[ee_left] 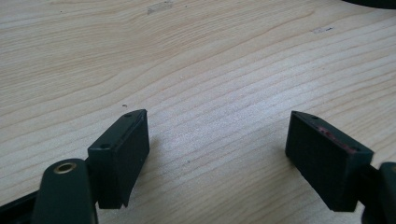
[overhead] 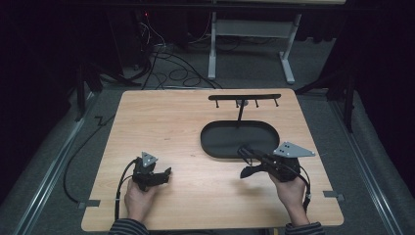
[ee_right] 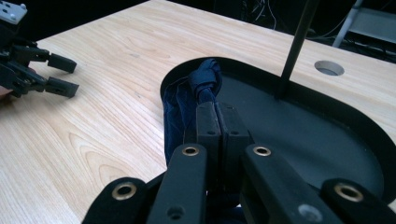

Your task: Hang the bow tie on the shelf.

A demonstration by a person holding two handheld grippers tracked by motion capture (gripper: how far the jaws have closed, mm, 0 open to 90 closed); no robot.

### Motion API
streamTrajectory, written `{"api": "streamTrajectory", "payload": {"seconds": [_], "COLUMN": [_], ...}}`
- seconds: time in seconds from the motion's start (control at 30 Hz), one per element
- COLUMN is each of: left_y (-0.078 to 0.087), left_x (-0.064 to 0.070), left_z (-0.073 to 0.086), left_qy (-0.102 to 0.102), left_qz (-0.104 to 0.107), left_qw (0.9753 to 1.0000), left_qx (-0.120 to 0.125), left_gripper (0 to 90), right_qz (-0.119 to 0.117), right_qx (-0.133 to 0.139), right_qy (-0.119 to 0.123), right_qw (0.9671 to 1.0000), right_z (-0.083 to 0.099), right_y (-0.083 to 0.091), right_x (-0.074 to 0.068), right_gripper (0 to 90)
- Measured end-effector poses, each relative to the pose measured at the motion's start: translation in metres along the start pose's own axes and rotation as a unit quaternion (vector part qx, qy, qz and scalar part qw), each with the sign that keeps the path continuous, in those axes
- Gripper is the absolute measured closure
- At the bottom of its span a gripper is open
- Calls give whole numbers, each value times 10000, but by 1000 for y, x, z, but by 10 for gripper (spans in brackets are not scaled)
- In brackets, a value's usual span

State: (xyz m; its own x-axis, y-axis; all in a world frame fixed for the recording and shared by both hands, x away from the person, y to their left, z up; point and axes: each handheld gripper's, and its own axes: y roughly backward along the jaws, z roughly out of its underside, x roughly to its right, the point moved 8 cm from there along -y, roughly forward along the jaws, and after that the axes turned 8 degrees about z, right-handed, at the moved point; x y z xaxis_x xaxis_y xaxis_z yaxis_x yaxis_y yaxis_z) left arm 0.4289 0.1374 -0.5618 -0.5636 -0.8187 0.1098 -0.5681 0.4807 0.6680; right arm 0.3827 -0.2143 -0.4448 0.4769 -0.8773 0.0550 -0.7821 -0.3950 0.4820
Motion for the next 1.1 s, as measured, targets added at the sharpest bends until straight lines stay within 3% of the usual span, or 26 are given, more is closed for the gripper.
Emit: {"api": "streamTrajectory", "payload": {"seconds": [0.8, 1.1], "left_y": [0, 0], "left_x": [0, 0], "left_z": [0, 0], "left_qy": [3, -4], "left_qz": [2, 4], "left_qw": [10000, 10000], "left_qx": [1, -9], "left_gripper": [220, 220], "right_qz": [-41, -20], "right_qx": [139, 219], "right_qy": [73, -15], "right_qw": [9999, 9998], "right_z": [-34, -46], "right_y": [-10, -12], "right_x": [3, 8], "right_gripper": [900, 900]}}
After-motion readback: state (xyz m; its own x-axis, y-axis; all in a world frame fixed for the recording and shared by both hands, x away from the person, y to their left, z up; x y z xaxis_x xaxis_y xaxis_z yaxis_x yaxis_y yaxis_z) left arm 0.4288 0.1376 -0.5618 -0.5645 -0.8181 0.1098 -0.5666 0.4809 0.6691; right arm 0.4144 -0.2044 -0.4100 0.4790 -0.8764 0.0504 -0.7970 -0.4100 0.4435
